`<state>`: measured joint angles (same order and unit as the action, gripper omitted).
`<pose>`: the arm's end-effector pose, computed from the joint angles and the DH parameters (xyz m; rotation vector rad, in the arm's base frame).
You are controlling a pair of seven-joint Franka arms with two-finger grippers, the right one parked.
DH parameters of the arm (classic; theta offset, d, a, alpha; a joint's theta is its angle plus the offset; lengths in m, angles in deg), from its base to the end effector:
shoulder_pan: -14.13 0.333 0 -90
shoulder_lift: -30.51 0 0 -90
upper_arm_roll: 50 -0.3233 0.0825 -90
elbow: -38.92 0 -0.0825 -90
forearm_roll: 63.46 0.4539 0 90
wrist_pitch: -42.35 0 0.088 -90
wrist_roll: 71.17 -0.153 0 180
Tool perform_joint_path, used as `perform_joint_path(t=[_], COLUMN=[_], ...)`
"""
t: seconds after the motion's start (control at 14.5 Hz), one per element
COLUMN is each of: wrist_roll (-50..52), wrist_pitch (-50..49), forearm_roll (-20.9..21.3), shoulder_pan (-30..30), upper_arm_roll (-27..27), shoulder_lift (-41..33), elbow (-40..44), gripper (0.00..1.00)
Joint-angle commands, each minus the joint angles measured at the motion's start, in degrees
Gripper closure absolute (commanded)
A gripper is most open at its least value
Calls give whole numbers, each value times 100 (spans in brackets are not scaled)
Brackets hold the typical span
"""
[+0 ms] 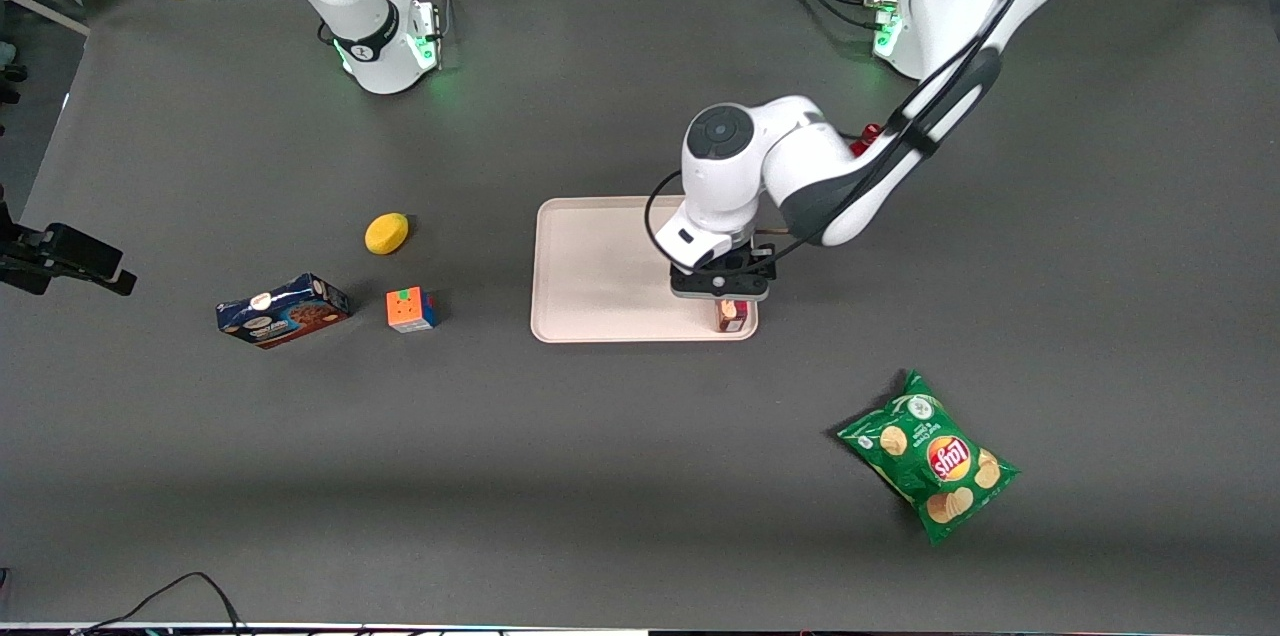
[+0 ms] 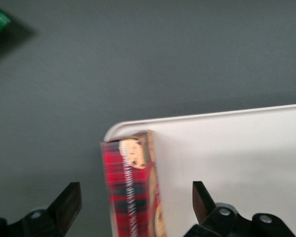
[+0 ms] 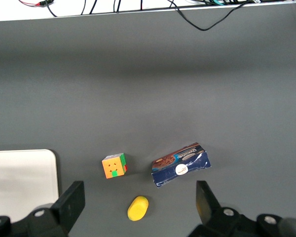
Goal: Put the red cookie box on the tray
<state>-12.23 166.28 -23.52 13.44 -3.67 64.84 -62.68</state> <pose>0.5414 -0.4689 0.2289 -3.0602 0.1489 -0.2155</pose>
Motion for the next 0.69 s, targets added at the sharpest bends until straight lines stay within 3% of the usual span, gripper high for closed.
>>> perform_joint_path(t=[0.0, 0.14, 0.35, 0.48, 0.62], wrist_roll=[-2091, -2772, -3202, -4001, -4660], wrist_pitch=[-1593, -2912, -4469, -4754, -4746], forearm_roll=[-1485, -2058, -2210, -2428, -2989], shoulder_pan=[174, 157, 183, 166, 140], upper_arm_roll=[-124, -405, -511, -1202, -2176], shoulder_lift=[-1374, -1701, -1816, -2174, -2658], elbow=[630, 1455, 2511, 2716, 2445], gripper=[0, 0, 0, 0, 0])
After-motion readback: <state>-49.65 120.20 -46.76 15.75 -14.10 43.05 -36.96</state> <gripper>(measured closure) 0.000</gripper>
